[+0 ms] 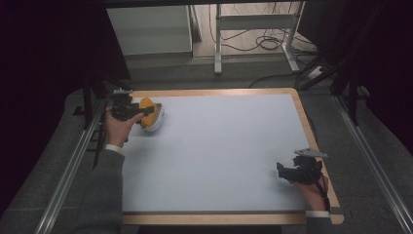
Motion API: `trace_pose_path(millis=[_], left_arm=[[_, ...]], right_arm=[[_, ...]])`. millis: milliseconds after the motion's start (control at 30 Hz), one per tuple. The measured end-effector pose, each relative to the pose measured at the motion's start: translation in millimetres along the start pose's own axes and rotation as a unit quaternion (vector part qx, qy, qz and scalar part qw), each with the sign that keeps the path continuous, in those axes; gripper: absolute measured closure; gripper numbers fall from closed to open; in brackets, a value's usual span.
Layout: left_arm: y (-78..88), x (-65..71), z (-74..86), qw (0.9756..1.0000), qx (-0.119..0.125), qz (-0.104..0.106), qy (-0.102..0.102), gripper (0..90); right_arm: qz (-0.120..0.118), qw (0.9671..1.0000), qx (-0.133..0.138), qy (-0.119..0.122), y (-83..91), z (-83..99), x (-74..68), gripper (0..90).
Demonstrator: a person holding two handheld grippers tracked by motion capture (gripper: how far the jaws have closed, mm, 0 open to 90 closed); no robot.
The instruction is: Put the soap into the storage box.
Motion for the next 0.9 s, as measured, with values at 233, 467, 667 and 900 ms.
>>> trace_pose_path(millis=[233, 467, 667, 900], left_arm=[[13.9, 26.0, 23.6, 0.9988, -0.007, 0.044, -0.021, 25.1], [24.7, 54.8, 65.2, 0.9957, -0.023, 0.077, -0.047, 25.1], [31.6, 68.8, 97.2, 0.9936, -0.035, 0.092, -0.056, 24.9], [36.1, 74.7, 123.8, 0.9919, -0.048, 0.099, -0.064, 24.4]], right_arm=[[0.000, 1.0000, 0.002, -0.002, 1.2, -1.1, 0.3, 5.1], [-0.001, 1.0000, 0.005, -0.002, 2.2, -2.1, -0.2, 5.0], [-0.002, 1.0000, 0.005, -0.003, 1.9, -2.0, -0.3, 5.1], [-0.003, 1.0000, 0.003, -0.001, 1.4, -1.7, -0.6, 5.1]])
Point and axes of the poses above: each handheld gripper's, and its own axes: y roughly backward along the jaws, z roughly out of its underside, x roughly to its right, the point moved 10 cm from there along -y, roughly forward along the jaws, and after that the axes turned 5 degrees about -z, right-handed, at the moved point
